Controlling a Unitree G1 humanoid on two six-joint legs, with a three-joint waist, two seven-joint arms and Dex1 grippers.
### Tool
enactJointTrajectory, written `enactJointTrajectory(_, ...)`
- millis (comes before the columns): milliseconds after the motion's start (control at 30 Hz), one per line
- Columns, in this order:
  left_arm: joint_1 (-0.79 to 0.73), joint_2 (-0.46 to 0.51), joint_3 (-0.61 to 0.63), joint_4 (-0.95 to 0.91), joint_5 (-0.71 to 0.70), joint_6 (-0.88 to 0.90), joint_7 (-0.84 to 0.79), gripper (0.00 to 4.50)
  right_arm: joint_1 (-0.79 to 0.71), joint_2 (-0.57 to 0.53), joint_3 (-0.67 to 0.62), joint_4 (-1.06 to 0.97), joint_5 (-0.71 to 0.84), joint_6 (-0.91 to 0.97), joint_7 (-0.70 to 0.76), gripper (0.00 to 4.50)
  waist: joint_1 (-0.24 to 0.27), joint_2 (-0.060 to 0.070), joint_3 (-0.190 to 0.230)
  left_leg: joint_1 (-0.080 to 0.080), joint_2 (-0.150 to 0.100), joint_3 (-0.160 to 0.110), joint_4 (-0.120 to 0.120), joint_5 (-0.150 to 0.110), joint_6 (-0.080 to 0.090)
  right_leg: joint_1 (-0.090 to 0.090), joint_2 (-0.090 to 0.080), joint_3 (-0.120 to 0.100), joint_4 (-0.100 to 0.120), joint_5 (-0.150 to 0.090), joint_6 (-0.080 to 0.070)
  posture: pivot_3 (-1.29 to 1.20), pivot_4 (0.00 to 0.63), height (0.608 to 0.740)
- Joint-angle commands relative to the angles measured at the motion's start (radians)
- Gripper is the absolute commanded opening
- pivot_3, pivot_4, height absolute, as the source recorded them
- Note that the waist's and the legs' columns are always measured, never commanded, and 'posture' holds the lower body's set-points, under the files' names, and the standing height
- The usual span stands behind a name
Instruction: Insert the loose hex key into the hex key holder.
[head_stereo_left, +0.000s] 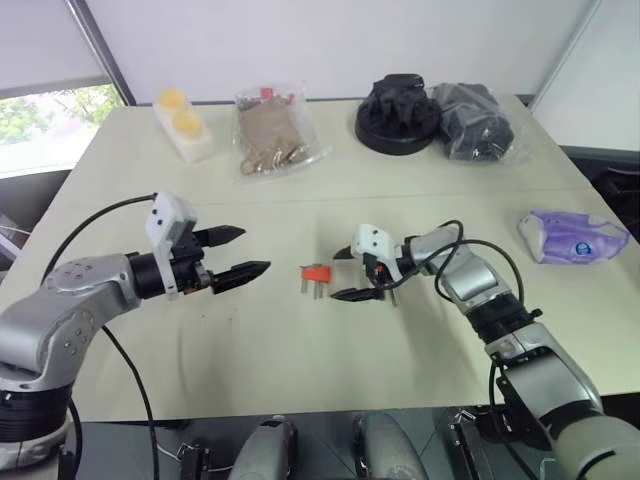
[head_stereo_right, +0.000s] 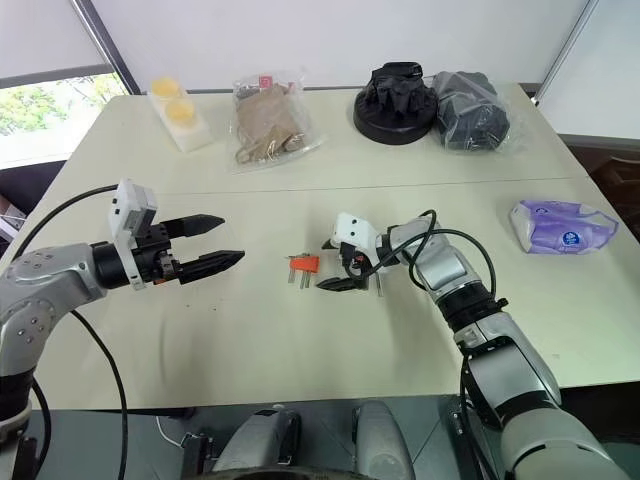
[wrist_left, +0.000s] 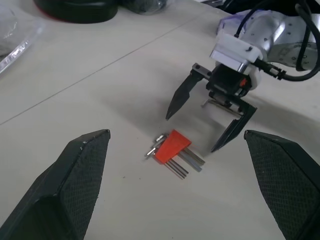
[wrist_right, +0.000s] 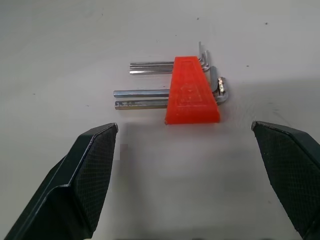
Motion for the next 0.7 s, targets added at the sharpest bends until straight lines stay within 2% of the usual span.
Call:
enactJointTrajectory(33,-0.002,0.017,0.031,-0.03,-0.015,0.001,0.004,4.5,-0.025,0.015,-0.01,0.016,-0.019,-0.039,-0.005,4.46,-0.001,0.0,0.0,0.0,0.0,0.0,0.0,0.0,0.0,0.0,0.0,0.0,0.0,0.0,0.0,0.0,0.15,0.74)
enactJointTrajectory(700,0.005,0.028,0.036,-0.042,-0.025,0.005,0.016,4.5,-0.079,0.11,-0.036,0.171,-0.046,-0.09,-0.025,4.46,-0.006,0.0,0.0,0.0,0.0,0.0,0.0,0.0,0.0,0.0,0.001,0.0,0.0,0.0,0.0,0.0,0.15,0.74)
